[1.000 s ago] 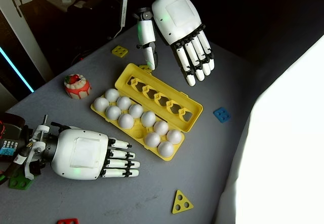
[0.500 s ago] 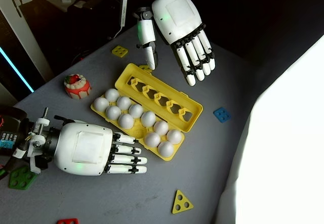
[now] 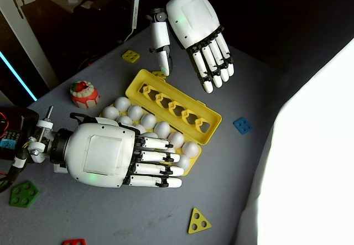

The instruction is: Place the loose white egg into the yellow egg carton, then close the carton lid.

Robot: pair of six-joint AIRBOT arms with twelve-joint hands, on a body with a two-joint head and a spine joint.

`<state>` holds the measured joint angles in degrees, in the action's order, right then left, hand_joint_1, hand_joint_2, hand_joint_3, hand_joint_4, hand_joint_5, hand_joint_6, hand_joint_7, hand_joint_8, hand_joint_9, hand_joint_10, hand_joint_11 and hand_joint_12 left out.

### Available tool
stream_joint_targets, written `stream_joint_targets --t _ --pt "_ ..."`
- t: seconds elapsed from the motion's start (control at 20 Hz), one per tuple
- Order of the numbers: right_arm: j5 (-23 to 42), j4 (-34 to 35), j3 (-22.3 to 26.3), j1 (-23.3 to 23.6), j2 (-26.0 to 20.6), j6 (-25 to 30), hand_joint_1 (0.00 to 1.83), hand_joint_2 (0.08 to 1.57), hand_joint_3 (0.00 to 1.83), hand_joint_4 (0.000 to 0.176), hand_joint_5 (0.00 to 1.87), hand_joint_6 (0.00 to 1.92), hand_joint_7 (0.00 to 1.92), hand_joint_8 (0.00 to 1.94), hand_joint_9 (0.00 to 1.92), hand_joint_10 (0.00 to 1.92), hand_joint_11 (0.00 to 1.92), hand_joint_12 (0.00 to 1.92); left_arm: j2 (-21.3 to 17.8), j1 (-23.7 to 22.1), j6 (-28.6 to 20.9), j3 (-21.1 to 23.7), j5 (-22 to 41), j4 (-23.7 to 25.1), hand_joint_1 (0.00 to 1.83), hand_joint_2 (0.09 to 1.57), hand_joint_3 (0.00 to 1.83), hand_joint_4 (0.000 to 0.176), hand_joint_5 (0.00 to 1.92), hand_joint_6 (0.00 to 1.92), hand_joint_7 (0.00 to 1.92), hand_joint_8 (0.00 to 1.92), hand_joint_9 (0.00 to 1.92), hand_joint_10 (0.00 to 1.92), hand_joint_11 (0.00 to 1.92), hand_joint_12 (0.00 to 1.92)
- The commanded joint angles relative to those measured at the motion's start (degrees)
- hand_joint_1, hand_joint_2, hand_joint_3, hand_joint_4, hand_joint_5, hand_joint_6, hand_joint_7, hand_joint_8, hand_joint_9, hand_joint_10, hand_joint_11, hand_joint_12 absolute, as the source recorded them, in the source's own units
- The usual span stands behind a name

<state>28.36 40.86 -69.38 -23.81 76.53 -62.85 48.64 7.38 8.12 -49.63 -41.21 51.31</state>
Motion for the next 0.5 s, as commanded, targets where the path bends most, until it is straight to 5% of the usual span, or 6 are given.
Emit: stream_joint_targets --t 0.0,0.45 --pt "6.13 -1.65 0.02 0.32 -0.15 1.46 1.06 1.26 0.00 0.000 0.72 1.39 0.37 0.00 0.05 0.00 0.00 0.00 -0.42 -0.48 0.29 -0.34 1.85 2.72 0.00 1.33 0.00 0.010 0.17 0.01 0.13 0.01 0.09 0.01 0.00 0.32" --pt "8.81 -2.70 -1.80 -1.91 2.83 10.87 1.09 1.23 0.00 0.000 0.77 1.31 0.38 0.01 0.07 0.01 0.00 0.00 -0.42 -0.54 0.23 -0.51 1.64 2.34 0.01 1.34 0.00 0.010 0.19 0.01 0.12 0.00 0.08 0.00 0.00 0.28"
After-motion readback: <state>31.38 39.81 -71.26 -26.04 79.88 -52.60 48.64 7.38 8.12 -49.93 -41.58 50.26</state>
